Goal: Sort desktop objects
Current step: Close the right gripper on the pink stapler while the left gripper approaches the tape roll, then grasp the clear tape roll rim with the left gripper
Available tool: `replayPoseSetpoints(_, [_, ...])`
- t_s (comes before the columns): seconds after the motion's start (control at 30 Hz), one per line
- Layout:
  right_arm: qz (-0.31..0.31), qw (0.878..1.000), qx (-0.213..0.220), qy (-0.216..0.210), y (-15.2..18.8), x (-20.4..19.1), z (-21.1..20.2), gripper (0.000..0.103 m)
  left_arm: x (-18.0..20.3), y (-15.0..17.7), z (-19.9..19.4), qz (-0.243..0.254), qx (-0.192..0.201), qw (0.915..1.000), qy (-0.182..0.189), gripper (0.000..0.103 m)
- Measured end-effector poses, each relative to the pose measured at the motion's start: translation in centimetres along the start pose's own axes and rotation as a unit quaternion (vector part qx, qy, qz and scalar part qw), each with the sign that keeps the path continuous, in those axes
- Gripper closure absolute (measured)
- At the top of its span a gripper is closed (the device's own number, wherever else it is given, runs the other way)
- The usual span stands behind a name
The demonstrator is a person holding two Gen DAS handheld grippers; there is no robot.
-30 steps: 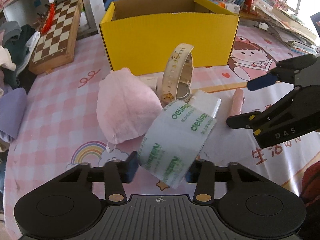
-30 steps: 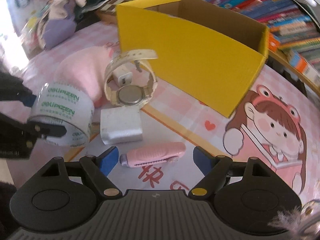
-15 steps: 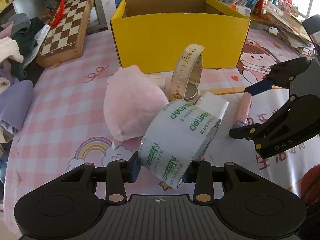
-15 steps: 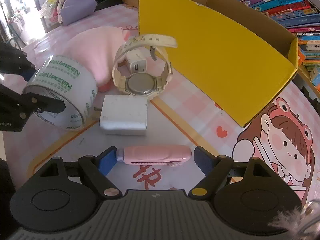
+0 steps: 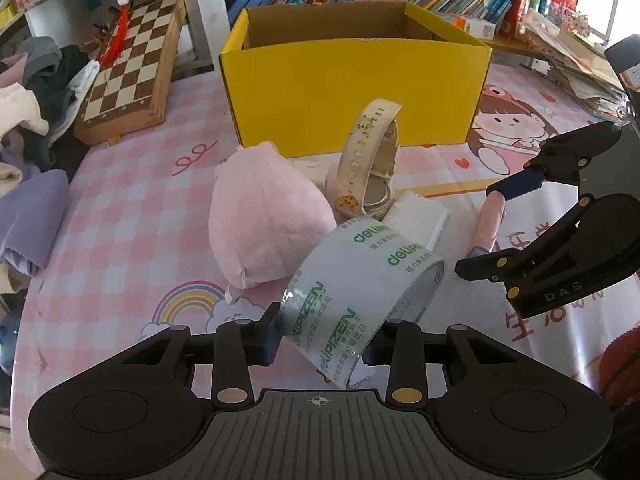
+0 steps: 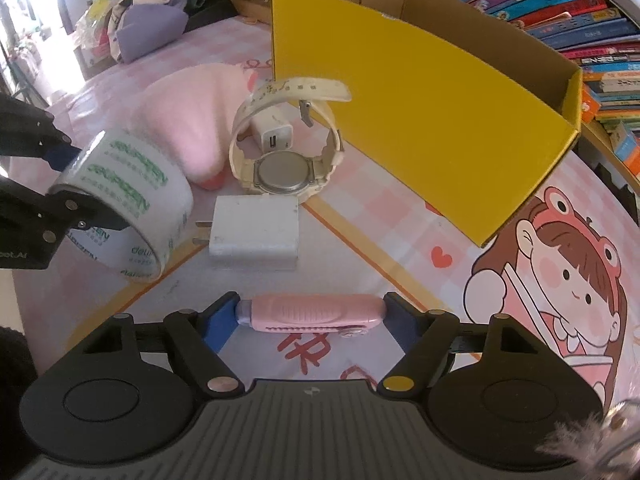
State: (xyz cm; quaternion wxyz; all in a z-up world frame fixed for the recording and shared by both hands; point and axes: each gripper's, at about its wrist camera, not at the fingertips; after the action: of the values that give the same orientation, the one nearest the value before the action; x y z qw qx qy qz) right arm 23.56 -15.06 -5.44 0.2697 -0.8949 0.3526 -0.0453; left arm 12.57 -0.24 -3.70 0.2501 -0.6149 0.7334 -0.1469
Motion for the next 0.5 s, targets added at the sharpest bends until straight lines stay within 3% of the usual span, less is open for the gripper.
replayPoseSetpoints(0.1, [0.007,1.000,0.003,0.001,0.2,-0.2,-0.4,0.027,0.2,0.0,-0.3,0.006,0.007,0.9999,0.006,0.074])
replayPoseSetpoints(0.17, [0.009,1.000,0.005,-0.001,0.4,-0.4,-0.9,0.027,0.2,0.0,-0.4,0.008,0.010,0.9998,0.012,0.091])
replayPoseSetpoints(0.2, [0.010,1.000,0.006,0.000,0.5,-0.5,-1.1,0.027,0.2,0.0,-0.5,0.009,0.011,0.9998,0.016,0.094])
replayPoseSetpoints(0.3, [0.014,1.000,0.011,0.003,0.8,-0.7,-1.7,0.027,0.3,0.1,-0.7,0.015,0.015,0.9996,0.019,0.099])
replayPoseSetpoints(0.5, [0.029,0.999,0.019,0.015,1.3,-1.0,-2.5,0.027,0.1,0.1,-1.3,0.013,0.029,0.9993,0.019,0.100])
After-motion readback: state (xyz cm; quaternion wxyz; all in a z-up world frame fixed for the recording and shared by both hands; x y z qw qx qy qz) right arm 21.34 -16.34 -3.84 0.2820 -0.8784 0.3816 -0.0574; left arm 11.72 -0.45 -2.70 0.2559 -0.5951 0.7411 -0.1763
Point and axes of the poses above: each gripper's, at about its wrist camera, not at the fingertips, and z roughly the way its jaws point, x to its right, y to its underside, and after that the axes turned 15 degrees about z, right-handed
